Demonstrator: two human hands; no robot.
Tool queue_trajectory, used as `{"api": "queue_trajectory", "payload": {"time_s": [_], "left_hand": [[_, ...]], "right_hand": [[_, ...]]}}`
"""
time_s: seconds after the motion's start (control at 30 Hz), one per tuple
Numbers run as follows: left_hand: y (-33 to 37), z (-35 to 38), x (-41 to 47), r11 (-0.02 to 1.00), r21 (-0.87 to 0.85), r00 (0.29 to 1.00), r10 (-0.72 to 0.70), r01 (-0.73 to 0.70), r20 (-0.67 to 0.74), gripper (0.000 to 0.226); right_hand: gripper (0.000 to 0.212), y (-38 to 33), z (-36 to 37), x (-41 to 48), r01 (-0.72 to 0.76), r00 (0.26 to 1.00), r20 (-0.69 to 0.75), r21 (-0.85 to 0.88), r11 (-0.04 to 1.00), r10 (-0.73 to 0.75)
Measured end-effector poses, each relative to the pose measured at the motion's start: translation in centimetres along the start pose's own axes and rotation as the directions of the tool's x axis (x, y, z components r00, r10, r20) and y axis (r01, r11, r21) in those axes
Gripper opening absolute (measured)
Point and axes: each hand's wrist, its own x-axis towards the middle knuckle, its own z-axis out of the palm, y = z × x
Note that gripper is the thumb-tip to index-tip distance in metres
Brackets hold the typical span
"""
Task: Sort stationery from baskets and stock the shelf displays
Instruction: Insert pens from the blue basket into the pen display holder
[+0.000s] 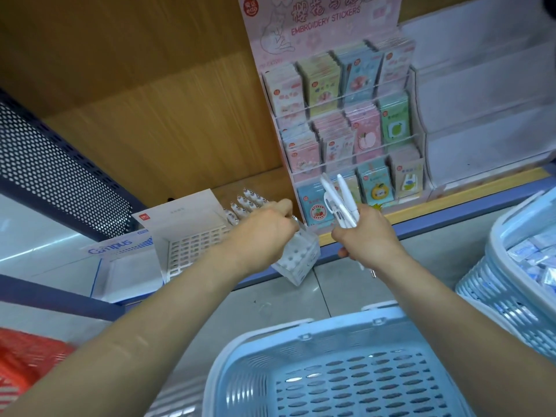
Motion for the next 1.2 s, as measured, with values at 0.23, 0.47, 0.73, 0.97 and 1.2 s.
{"api": "queue_trajectory", "payload": {"time_s": [0.23,0.47,0.73,0.97,1.2], "left_hand": [[0.3,0.7,1.1,0.996,-0.053,0.995,0.066,-0.071,-0.079,0.037],[-1.0,0.4,1.2,0.987,-0.136,0.991,0.075,-0.090,-0.113,0.026],[-1.3,0.5,0.9,0.979,-0.182,0.987,0.064,-0.091,-0.150,0.026],[-1.7,1.2,0.6,0.977,-0.188,0.978,0.058,-0.097,-0.201,0.021],[0.4,2.1,1.3,0.976,-0.183,0.979,0.087,-0.121,-0.185,0.032]], "right_hand": [[0.026,-0.1,0.0,0.1,-0.030,0.999,0.046,0.101,0.994,0.026],[0.024,0.0,-0.1,0.1,-0.038,0.996,0.086,0.162,0.986,0.024],[0.023,-0.3,-0.1,-0.3,-0.060,0.986,0.166,0.188,0.980,0.028],[0.017,-0.5,0.0,-0.4,-0.141,0.955,0.293,0.325,0.935,0.042],[0.018,-0.6,0.0,-0.6,-0.142,0.949,0.313,0.388,0.911,0.015]]}}
